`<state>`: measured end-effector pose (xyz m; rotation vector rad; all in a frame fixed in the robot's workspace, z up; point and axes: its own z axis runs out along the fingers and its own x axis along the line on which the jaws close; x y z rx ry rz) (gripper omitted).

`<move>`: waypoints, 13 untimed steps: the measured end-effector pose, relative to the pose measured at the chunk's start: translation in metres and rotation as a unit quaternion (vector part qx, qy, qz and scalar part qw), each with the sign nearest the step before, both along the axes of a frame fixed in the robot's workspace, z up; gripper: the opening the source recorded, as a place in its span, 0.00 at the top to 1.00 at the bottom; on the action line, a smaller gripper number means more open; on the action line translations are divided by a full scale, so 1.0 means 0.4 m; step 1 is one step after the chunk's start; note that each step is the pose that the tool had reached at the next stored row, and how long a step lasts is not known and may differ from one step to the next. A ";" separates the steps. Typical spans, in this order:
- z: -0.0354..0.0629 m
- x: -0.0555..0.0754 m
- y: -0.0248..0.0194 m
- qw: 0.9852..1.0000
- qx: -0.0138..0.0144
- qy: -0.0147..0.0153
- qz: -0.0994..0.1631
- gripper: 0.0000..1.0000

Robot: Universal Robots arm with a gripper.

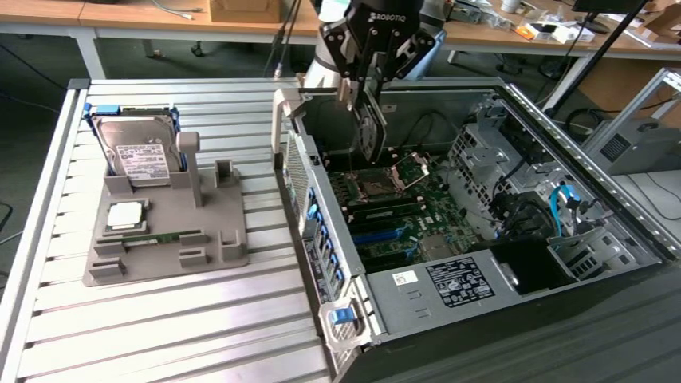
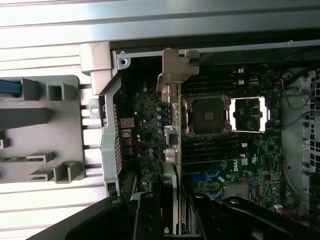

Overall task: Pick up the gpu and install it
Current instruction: 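Pick up the gpu and move the gpu toward the slot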

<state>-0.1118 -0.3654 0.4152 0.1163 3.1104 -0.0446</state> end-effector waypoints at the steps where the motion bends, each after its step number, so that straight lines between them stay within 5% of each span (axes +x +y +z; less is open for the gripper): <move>1: -0.001 0.001 0.000 1.000 0.000 0.000 0.000 0.73; 13: -0.006 0.012 0.000 1.000 -0.005 0.000 0.000 0.73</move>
